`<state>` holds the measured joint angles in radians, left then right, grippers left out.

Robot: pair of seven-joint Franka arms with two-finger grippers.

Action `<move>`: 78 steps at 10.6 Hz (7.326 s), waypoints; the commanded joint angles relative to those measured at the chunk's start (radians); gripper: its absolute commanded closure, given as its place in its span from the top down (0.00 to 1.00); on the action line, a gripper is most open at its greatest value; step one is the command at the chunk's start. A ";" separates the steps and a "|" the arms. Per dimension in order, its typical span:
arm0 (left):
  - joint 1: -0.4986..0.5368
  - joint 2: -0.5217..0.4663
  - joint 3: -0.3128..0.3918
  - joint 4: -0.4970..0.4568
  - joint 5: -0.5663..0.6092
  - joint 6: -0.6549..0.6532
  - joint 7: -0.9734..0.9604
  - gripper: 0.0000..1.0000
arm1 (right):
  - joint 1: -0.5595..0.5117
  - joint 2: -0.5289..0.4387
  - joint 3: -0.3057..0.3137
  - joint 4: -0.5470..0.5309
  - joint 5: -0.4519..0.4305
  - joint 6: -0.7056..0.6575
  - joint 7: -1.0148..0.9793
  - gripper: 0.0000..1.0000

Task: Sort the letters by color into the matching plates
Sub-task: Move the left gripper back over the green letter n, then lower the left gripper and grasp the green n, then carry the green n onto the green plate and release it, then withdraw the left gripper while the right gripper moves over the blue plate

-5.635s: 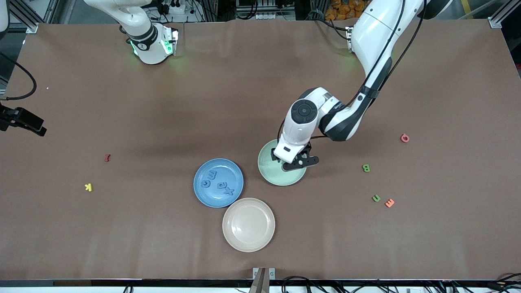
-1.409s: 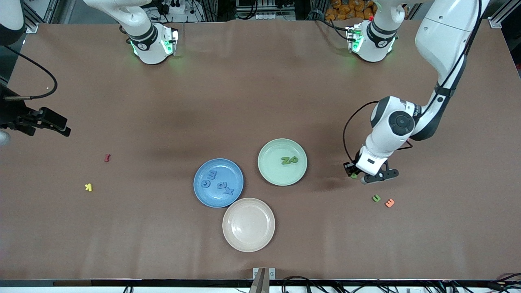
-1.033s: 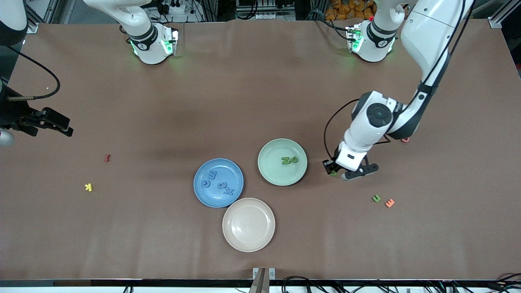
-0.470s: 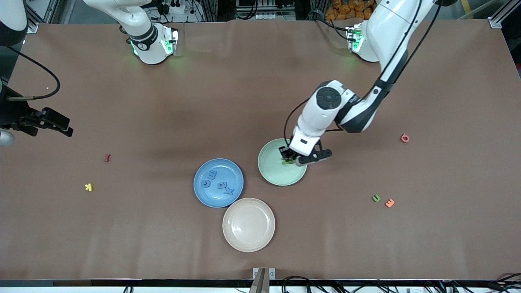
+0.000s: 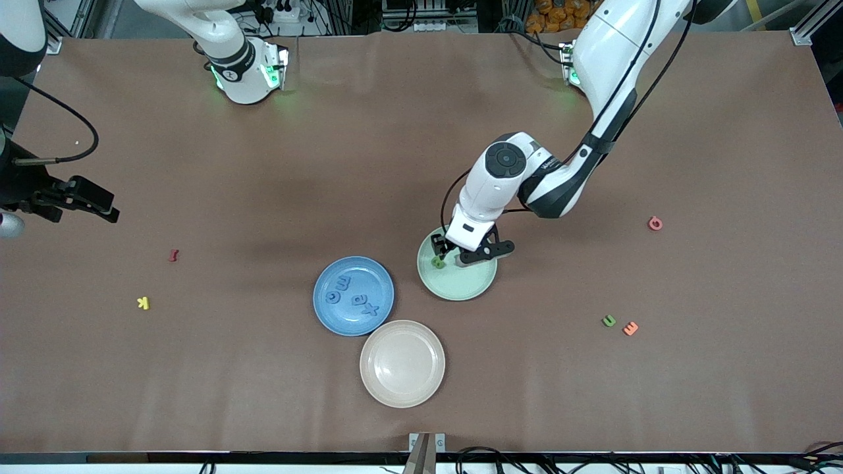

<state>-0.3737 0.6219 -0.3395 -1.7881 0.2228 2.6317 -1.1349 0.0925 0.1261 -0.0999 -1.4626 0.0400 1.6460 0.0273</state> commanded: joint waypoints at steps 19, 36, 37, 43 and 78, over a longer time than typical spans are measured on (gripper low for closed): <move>0.306 0.074 0.250 0.151 -0.171 -0.280 0.572 1.00 | 0.007 -0.005 -0.003 -0.007 0.009 0.008 -0.009 1.00; 0.275 0.200 0.307 0.260 -0.184 -0.271 0.280 1.00 | 0.009 -0.003 -0.003 -0.005 0.009 0.011 -0.007 1.00; 0.275 0.202 0.307 0.262 -0.184 -0.271 0.279 0.89 | 0.009 -0.003 -0.001 -0.005 0.008 0.011 -0.007 1.00; 0.275 0.202 0.309 0.268 -0.183 -0.271 0.300 0.00 | 0.010 -0.003 -0.003 -0.001 0.005 0.014 -0.006 1.00; 0.132 -0.157 0.300 0.178 -0.117 -0.711 0.537 1.00 | 0.009 0.021 -0.007 -0.008 0.011 0.000 0.005 1.00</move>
<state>-0.3127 0.5695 -0.0215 -1.4924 0.0937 1.9371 -0.7205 0.0973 0.1510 -0.1125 -1.4647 0.0388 1.6567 0.0273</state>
